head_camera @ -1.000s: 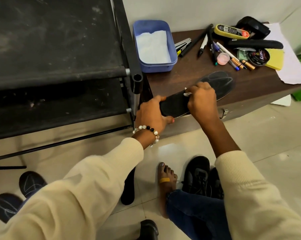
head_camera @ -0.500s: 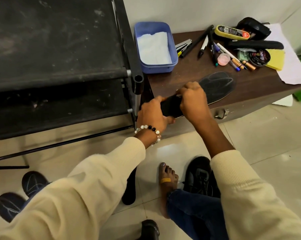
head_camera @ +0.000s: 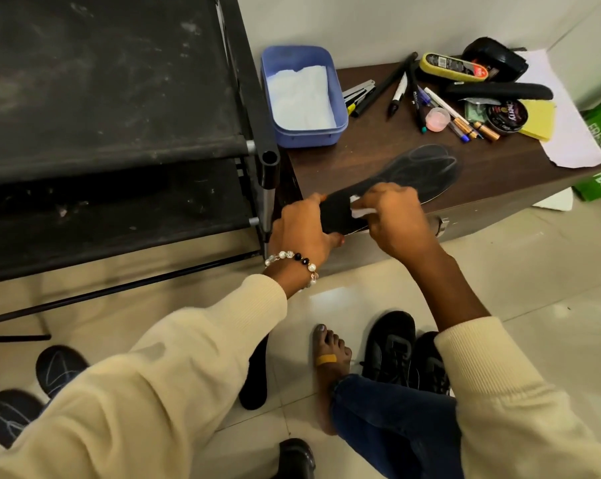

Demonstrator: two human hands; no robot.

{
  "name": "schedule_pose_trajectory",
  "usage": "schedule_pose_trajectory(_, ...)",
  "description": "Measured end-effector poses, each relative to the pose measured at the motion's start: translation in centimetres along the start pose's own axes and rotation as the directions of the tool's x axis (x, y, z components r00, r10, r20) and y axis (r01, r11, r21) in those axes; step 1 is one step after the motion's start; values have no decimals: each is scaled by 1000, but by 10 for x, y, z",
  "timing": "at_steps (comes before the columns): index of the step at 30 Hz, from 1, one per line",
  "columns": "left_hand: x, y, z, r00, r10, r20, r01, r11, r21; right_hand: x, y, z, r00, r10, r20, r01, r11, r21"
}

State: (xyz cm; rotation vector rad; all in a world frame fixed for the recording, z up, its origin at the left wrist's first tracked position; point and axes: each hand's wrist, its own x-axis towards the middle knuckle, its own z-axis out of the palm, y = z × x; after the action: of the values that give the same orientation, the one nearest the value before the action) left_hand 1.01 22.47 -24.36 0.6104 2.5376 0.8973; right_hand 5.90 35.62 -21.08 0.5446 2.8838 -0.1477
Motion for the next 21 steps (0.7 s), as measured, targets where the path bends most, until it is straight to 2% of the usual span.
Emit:
schedule_pose_trajectory(2,-2,4,0,1000,29,10,-29,993,115,-9,0,-7,993,-111,34,110,994,28)
schedule_pose_trajectory(3,-3,6,-1,999,30,20,-33,984,174,-13,7,-9,995,-94,22,92,993,79)
schedule_pose_trajectory(5,-8,13,-1,999,22,30,-29,964,265,-19,23,-11,988,126,-93,-89,940,330)
schedule_pose_trajectory(6,-10,16,-1,999,31,18,-35,955,295,-21,31,-12,941,287,-178,-167,854,492)
schedule_pose_trajectory(8,-11,20,-1,995,99,-21,-86,936,341,-23,44,-13,785,554,-278,-235,681,694)
schedule_pose_trajectory(9,-10,20,0,989,148,-31,-127,922,365,-23,50,-10,722,624,-297,-250,636,730)
schedule_pose_trajectory(11,-5,19,0,976,215,-11,-193,894,405,-18,52,-4,686,645,-337,-294,670,682)
schedule_pose_trajectory(12,-2,18,0,974,227,10,-210,885,415,-15,50,-1,701,618,-355,-318,717,621)
schedule_pose_trajectory(14,1,16,1,971,234,48,-231,873,428,-9,42,7,787,506,-353,-324,826,462)
schedule_pose_trajectory(16,3,15,3,968,244,64,-246,861,444,-8,31,13,887,349,-303,-269,923,276)
schedule_pose_trajectory(17,3,14,4,966,249,62,-250,856,453,-8,23,16,914,288,-286,-236,950,203)
schedule_pose_trajectory(18,4,14,4,965,256,57,-252,850,463,-10,16,17,928,249,-278,-206,963,175)
schedule_pose_trajectory(21,4,13,4,960,277,48,-266,839,475,-17,1,25,954,207,-217,-131,938,321)
